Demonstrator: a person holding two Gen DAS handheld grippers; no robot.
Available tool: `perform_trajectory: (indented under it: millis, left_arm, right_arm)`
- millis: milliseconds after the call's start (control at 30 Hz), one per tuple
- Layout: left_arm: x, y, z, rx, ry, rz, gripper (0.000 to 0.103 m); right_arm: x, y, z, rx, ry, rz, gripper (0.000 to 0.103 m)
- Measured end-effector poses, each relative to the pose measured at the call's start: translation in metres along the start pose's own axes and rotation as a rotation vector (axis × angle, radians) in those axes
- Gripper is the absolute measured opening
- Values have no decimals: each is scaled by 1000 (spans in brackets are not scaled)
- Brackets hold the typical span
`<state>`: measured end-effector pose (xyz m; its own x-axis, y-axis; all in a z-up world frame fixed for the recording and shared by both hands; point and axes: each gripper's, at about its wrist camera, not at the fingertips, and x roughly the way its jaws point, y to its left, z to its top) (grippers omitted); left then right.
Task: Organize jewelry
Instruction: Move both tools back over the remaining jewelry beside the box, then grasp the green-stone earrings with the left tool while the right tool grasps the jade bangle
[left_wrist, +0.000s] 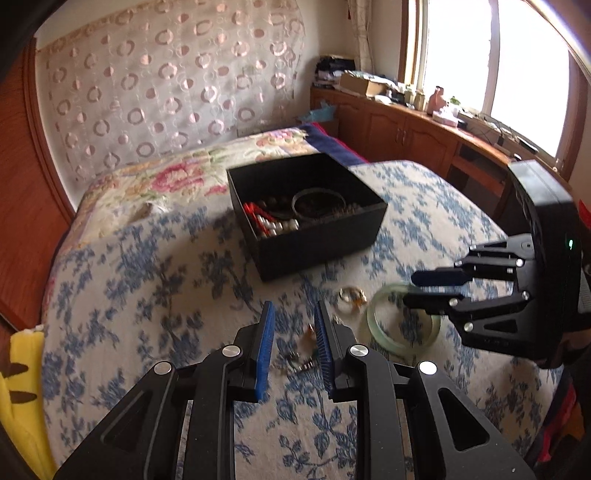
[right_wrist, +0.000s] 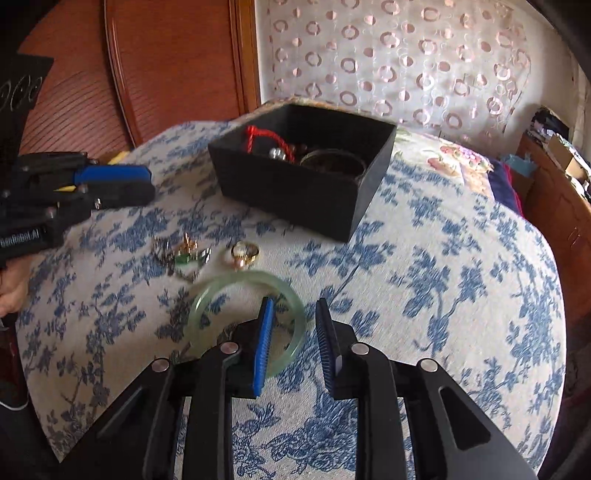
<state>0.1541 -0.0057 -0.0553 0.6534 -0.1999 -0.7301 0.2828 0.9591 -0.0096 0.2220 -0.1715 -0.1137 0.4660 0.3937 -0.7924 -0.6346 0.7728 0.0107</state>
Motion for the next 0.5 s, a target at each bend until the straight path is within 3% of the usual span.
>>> perform_trajectory:
  millis: [100,133,167,500]
  left_arm:
    - [7,-5,-9,3,22,-22,21]
    - [9,-6,-10,3,25,-25,21]
    - [11,-7,-11,3,29,-28,21]
    - [22,-17,-12,24,58,-67,21]
  right_arm:
    - [-2,3,-2,-18,-3,-15,23]
    - [-2,4,-2,-16,-1,-13,13]
    - [-2,4,-3,-20,-1,-23,11]
    - [-8,-2,-9,-5,-24,-36,11]
